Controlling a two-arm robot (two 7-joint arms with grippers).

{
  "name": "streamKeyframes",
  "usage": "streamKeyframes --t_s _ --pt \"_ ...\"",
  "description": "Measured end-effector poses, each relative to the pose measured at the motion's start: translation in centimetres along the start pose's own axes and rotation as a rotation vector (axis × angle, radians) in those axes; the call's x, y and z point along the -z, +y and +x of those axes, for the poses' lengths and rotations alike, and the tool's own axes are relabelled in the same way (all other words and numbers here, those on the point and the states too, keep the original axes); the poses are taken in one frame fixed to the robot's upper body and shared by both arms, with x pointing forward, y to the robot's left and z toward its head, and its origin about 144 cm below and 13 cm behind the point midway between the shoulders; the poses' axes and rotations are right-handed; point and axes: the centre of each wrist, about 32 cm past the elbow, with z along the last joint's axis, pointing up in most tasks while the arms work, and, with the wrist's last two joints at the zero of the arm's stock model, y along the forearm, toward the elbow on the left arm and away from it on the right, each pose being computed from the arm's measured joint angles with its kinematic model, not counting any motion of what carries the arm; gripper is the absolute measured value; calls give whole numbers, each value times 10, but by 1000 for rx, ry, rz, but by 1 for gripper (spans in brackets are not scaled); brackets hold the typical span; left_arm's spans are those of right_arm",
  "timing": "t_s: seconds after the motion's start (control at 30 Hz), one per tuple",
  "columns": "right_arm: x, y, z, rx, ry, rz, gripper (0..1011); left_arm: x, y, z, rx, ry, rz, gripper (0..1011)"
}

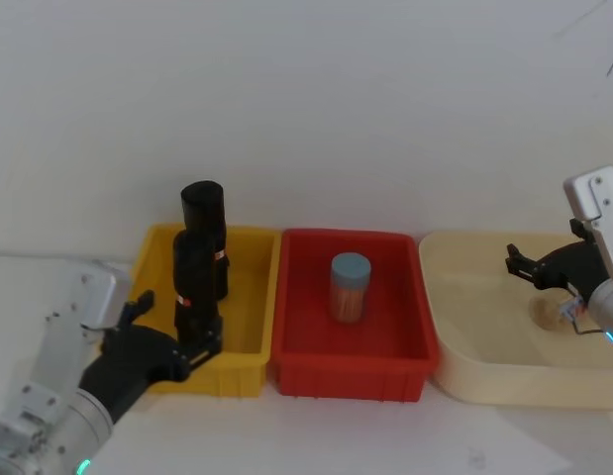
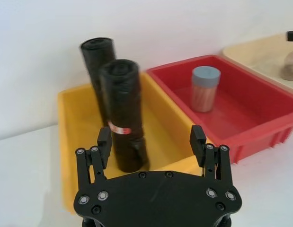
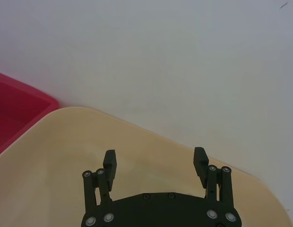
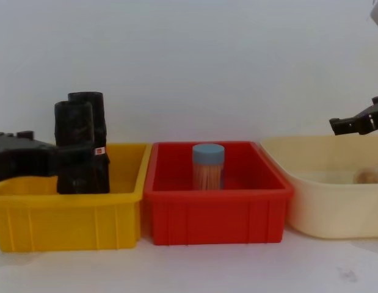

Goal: Pick up the garbage bag with the one hand and transfer it to the other hand.

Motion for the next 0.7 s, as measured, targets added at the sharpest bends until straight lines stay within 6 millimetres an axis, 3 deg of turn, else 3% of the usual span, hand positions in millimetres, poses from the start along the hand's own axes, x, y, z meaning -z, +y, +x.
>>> streamKeyframes --t_s 0.7 --pt "0 0 0 0 0 0 999 -13 -27 50 14 54 48 1000"
